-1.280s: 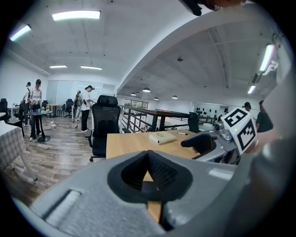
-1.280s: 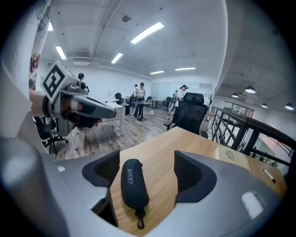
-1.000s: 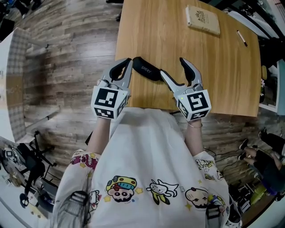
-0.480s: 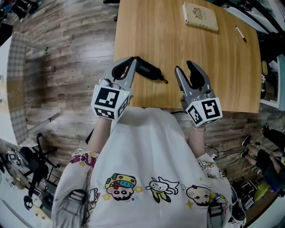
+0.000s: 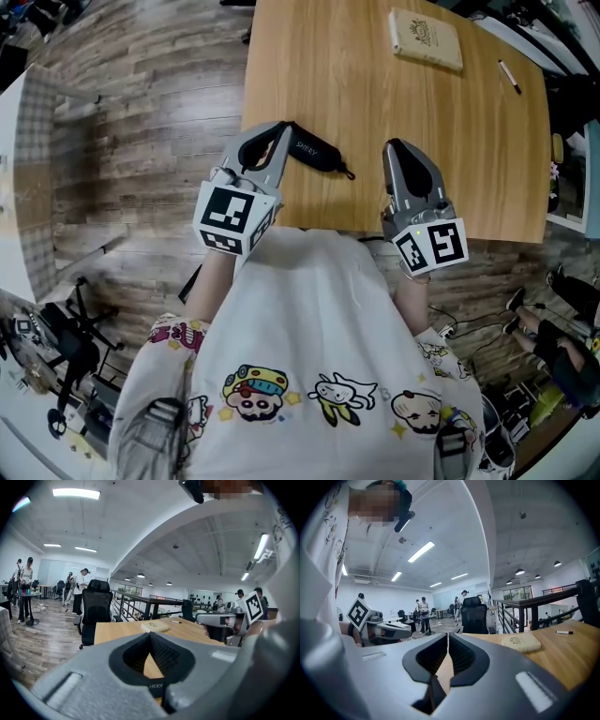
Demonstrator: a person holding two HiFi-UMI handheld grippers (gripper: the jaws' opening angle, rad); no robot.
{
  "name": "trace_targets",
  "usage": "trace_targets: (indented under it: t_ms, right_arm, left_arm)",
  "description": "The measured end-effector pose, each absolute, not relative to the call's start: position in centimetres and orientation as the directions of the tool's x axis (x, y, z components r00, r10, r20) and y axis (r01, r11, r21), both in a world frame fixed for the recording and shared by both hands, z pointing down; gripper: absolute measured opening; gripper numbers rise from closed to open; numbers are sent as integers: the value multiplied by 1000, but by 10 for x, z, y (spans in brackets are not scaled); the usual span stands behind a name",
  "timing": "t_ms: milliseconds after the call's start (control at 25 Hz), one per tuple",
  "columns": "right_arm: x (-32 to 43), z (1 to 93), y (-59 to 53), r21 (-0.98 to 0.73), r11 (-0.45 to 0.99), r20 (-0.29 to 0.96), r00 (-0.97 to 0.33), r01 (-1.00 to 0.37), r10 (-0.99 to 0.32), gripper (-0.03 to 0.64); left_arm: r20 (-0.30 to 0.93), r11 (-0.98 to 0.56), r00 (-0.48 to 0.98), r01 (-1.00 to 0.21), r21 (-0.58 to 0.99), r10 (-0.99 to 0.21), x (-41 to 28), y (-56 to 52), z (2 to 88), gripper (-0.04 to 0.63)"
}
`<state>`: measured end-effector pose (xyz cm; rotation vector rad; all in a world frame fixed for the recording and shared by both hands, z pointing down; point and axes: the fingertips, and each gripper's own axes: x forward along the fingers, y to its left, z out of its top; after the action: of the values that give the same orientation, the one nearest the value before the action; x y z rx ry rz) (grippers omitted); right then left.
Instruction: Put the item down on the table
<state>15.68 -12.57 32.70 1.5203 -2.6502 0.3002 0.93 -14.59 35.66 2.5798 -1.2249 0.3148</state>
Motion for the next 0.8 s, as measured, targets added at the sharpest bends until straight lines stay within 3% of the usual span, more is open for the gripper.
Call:
trace_targets:
  t_ms: [40, 800]
  right_arm:
    - [157, 326, -126, -134, 487, 155, -503, -863, -850, 9]
    - [152, 340, -133, -144, 477, 202, -498, -867, -843, 9]
  left_arm:
    - [307, -606, 618, -782, 147, -724, 9, -146, 357, 0]
    - [302, -571, 589, -806, 155, -750, -6, -145, 356, 0]
